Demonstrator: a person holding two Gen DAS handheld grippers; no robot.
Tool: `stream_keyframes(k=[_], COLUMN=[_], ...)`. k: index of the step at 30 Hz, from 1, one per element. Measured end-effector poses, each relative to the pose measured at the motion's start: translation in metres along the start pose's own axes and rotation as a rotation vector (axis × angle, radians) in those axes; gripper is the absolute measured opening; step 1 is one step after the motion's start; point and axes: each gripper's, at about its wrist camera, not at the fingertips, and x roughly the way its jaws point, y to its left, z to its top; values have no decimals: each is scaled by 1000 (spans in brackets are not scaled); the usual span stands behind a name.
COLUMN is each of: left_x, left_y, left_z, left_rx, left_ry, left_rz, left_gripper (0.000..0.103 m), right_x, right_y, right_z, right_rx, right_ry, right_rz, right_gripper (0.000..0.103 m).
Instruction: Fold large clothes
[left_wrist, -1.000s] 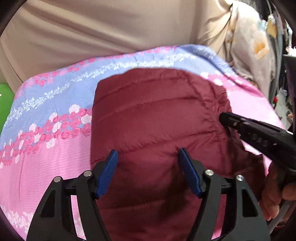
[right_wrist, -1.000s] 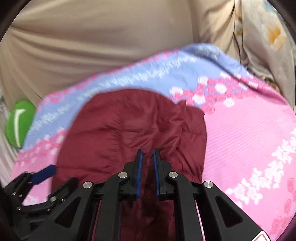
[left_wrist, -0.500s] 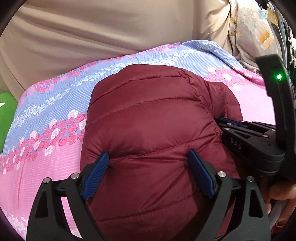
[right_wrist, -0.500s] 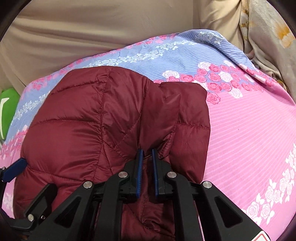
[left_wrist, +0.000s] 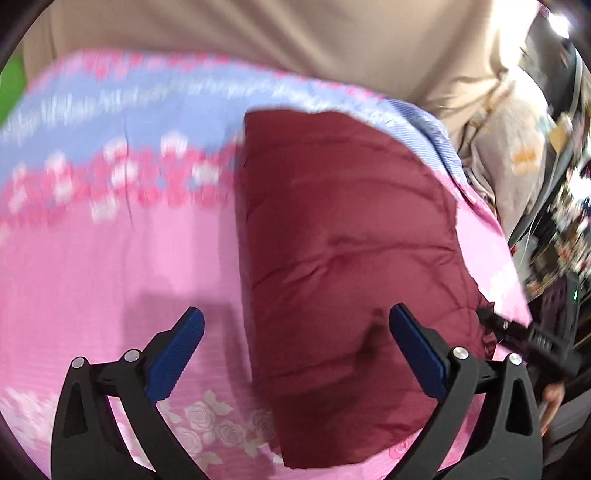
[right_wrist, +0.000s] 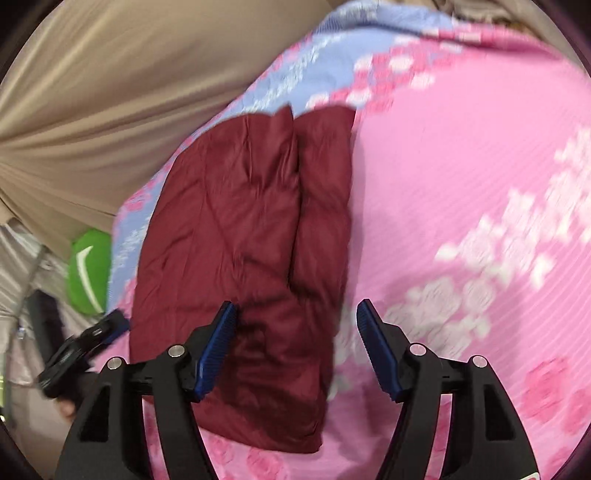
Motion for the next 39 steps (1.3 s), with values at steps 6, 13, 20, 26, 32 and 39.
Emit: stream_keyframes(k=[6,13,20,26,32,39], left_x=[20,39,37,13,-36,-135], left_y=[-4,-21,-24,-37,-61,-83], left_z=[-7,-7,-4,4,23,48], left_rx=[11,56,78,167,246,352], left_ry=[25,37,24,-44,-158,-418], left_rz=[-103,-119,-119,-84,-136,-204], left_gripper=[98,98,88,51,38,37], right_x=[23,40,50,36,-4,-90], right_y=[13,18,23,46,92,167], right_z=[-6,2,6,2,7,17], right_rx=[-7,-8,-17,-115,-221,-406], right_ry=[57,64,73,10,-133,-390], right_rz=[49,81,121,115,124,191], right_gripper=[68,74,61,25,17,17])
